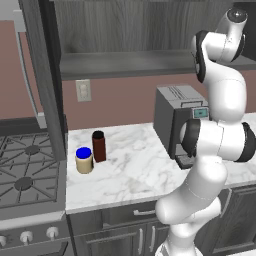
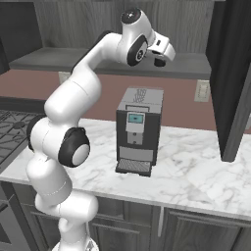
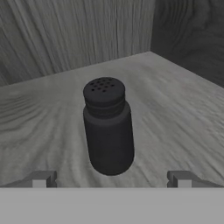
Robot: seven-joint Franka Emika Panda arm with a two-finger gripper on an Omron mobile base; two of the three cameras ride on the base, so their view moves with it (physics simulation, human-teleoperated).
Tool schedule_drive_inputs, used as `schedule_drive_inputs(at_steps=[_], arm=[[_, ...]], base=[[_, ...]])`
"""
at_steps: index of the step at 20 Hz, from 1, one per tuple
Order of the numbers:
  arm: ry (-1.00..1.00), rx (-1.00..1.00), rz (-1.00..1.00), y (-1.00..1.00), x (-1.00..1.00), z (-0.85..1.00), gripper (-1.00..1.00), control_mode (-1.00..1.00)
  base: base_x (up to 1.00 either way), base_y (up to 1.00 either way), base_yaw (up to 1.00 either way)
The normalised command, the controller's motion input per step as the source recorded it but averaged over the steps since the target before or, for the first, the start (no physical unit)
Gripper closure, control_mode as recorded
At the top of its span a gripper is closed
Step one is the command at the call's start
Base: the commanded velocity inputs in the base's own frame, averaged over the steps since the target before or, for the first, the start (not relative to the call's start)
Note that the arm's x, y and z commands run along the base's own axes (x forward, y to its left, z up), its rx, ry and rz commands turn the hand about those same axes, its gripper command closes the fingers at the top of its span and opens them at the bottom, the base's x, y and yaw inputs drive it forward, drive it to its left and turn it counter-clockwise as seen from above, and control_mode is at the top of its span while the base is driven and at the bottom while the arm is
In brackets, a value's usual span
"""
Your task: Collect the paprika, mayonnaise, and shaker from the cabinet and place them next to the stove.
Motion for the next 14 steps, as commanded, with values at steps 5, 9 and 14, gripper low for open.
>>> schedule_drive_inputs(at_steps=[5,9,14], arm=[[0.00,0.00,0.00,0.00,0.13,-0.05,-1.00,-1.00],[0.00,0.00,0.00,0.00,0.17,-0.02,-1.00,-1.00],[0.00,0.00,0.00,-0.03,0.20,0.00,-1.00,-1.00]], base=[[0.00,0.00,0.00],[0.00,0.00,0.00],[0.00,0.00,0.00]])
